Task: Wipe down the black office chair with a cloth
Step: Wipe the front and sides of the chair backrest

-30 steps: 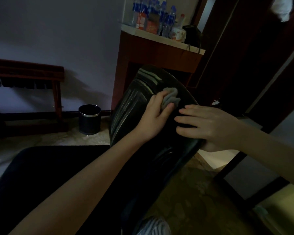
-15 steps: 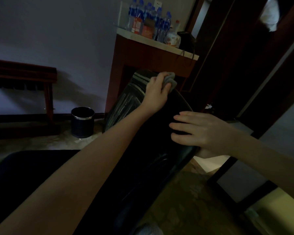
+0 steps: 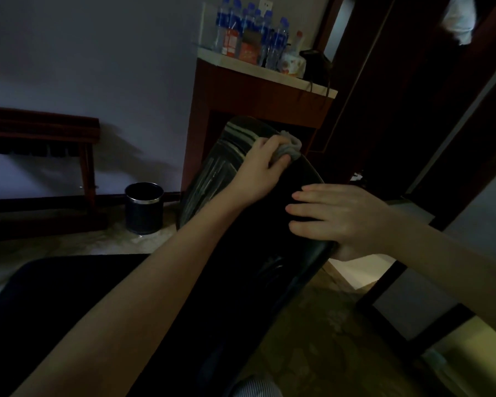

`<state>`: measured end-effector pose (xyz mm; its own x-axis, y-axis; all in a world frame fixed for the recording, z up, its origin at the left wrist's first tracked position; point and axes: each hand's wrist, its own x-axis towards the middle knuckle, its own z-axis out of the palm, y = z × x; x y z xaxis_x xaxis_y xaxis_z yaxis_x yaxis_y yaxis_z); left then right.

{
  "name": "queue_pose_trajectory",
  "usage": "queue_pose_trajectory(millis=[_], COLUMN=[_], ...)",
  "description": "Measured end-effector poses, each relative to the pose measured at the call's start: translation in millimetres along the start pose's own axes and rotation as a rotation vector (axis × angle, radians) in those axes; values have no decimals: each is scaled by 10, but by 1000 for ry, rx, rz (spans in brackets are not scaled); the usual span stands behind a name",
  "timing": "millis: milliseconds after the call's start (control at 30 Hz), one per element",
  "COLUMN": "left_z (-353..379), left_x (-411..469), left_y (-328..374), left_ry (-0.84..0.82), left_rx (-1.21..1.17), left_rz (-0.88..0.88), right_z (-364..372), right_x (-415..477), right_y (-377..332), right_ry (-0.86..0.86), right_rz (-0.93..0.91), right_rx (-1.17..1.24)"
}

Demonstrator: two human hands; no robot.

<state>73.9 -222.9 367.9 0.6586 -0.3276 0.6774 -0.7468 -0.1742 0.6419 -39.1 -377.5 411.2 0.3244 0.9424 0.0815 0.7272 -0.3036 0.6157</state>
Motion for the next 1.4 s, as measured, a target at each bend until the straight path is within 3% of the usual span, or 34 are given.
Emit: queue_pose_trajectory(millis=[167,333,533,700,800,933,1000,1167,1400], left_z=[89,49,-72,-151,-134,-56,0,-62,-194], left_x=[-429,-586,-507,-102,276,615,674,680,498], left_y=[87,22,-18,82,66,39,4,26,250], left_ry=[62,53,-45,41,58,-37,-107,-234,-429], left_rx=[-80,-48,-119,-73,109,453,453,386,448], left_rz=[57,7,-45,-57,-25,-74,-120,-70,122], right_z=[-49,-160,-239,-321,-334,-253,-152,-10,40], right_x=[15,68,-110,-228,-102,189,290,423,426], right_y=[-43,-113,-476,-759,-764,-769,-813,-906,-925], right_ry=[-61,-108,-76,175,339,207,155,431,524], right_rz=[55,111,400,728,905,1183,1274,1401,1396], right_rx=[9,10,-74,369,396,302,317,489,491])
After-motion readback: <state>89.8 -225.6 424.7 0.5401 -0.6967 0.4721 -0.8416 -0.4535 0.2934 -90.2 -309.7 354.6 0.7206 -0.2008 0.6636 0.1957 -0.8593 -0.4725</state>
